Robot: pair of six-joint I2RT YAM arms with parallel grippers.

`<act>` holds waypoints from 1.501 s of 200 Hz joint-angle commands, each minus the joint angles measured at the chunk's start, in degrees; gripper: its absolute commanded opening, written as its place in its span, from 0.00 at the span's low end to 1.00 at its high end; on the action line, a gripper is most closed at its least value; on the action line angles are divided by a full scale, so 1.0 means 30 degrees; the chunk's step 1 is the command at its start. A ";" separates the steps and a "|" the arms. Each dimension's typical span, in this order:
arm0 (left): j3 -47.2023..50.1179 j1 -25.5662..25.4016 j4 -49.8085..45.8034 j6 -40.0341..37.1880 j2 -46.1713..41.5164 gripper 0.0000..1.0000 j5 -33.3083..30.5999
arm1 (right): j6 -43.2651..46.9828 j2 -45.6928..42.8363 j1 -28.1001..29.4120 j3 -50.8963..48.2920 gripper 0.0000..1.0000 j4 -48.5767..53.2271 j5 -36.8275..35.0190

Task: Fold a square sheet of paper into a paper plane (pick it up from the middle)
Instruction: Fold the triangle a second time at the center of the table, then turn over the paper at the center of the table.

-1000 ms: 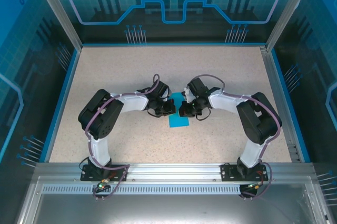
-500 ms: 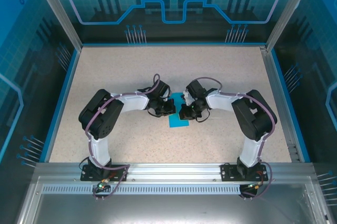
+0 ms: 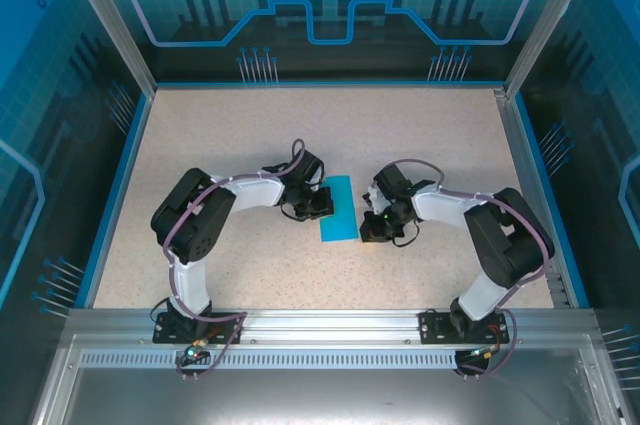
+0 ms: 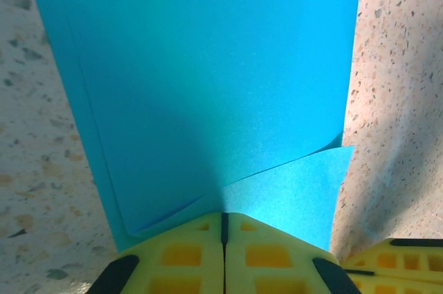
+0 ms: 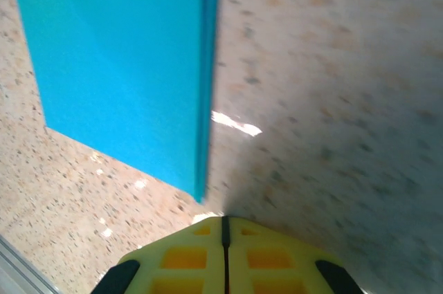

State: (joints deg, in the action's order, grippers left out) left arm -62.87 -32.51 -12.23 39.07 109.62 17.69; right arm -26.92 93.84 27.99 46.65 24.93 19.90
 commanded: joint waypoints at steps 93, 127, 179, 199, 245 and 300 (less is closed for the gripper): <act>0.2936 0.0094 0.3817 0.3577 -0.3704 0.42 -0.0506 | -0.0161 0.0472 -0.1159 0.2764 0.43 -0.4549 0.0580; 0.4301 0.0074 0.5310 0.4622 -0.3992 0.42 -0.0035 | 0.0605 0.2731 -0.1256 0.4263 0.40 -0.4701 0.1908; 0.4798 0.0079 0.5623 0.5075 -0.3883 0.42 0.0274 | 0.1222 0.4013 -0.1302 0.4761 0.34 -0.4150 0.2652; 0.4757 0.0057 0.5790 0.5140 -0.3596 0.42 0.0598 | 0.1443 0.3861 -0.1411 0.4348 0.36 -0.4176 0.2974; 0.4609 0.0058 0.5635 0.5023 -0.3315 0.42 0.0551 | 0.1395 0.3851 -0.1652 0.3702 0.29 -0.4325 0.2969; 0.4546 0.0061 0.5512 0.4991 -0.3049 0.41 0.0489 | 0.1181 0.3888 -0.1830 0.3425 0.15 -0.4584 0.2982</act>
State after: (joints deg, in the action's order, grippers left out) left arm -49.34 -32.42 4.40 54.06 99.55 18.26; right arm -23.51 105.25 23.57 57.82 11.88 27.75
